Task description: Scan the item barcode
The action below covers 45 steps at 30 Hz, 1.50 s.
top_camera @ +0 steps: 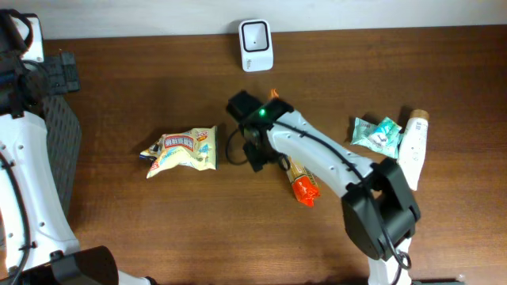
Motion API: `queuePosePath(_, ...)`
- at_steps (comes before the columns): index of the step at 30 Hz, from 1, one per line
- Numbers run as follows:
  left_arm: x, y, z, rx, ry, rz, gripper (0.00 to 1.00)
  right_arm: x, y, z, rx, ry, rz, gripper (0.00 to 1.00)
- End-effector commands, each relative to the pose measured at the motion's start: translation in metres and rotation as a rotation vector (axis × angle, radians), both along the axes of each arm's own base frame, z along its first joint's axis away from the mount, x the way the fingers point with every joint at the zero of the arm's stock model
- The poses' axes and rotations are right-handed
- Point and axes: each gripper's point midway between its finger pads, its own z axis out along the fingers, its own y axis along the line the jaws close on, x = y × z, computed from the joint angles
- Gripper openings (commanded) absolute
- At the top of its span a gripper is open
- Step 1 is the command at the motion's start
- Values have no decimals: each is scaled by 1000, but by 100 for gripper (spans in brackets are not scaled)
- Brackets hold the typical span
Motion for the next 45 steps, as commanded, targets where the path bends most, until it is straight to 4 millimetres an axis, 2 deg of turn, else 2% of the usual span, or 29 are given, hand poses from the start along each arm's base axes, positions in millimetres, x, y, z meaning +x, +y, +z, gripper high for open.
queuePosePath(1,-2,1,10,11,-20,-4,99,18,-22,40,73,-42,-88,85)
queuePosePath(2,-2,1,10,11,-20,-4,99,17,-30,38,93,-6,-108,92)
queuePosePath(3,-2,1,10,11,-20,-4,99,13,-36,32,134,57,-94,94)
queuePosePath(5,-2,1,10,11,-20,-4,99,8,-40,22,194,128,-73,94)
queuePosePath(7,-2,1,10,11,-20,-4,99,-6,-44,2,279,233,-45,94)
queuePosePath(10,-2,1,10,11,-20,-4,99,-28,-44,-24,372,335,-34,88)
queuePosePath(11,-2,1,10,11,-20,-4,99,-37,-44,-36,381,362,-39,84)
queuePosePath(14,-2,1,10,11,-20,-4,99,-42,-50,-53,359,362,-69,77)
queuePosePath(16,-2,1,10,11,-20,-4,99,-36,-60,-65,323,322,-112,67)
queuePosePath(17,-2,1,10,11,-20,-4,99,-32,-63,-69,329,308,-121,54)
queuePosePath(19,-2,1,10,11,-20,-4,99,-27,-66,-71,348,294,-154,40)
queuePosePath(21,-2,1,10,11,-20,-4,99,-19,-66,-69,404,282,-170,18)
queuePosePath(23,-2,1,10,11,-20,-4,99,-12,-61,-65,465,274,-175,5)
queuePosePath(27,-2,1,10,11,-20,-4,99,6,-37,-33,620,223,-85,4)
queuePosePath(28,-2,1,10,11,-20,-4,99,12,-26,-12,676,185,-28,4)
queuePosePath(31,-2,1,10,11,-20,-4,99,12,-7,29,769,124,72,4)
queuePosePath(33,-2,1,10,11,-20,-4,99,3,8,63,854,84,175,4)
queuePosePath(37,-2,1,10,11,-20,-4,99,-17,20,124,1015,35,270,4)
queuePosePath(45,-2,1,10,11,-20,-4,99,-43,26,208,1174,-51,364,4)
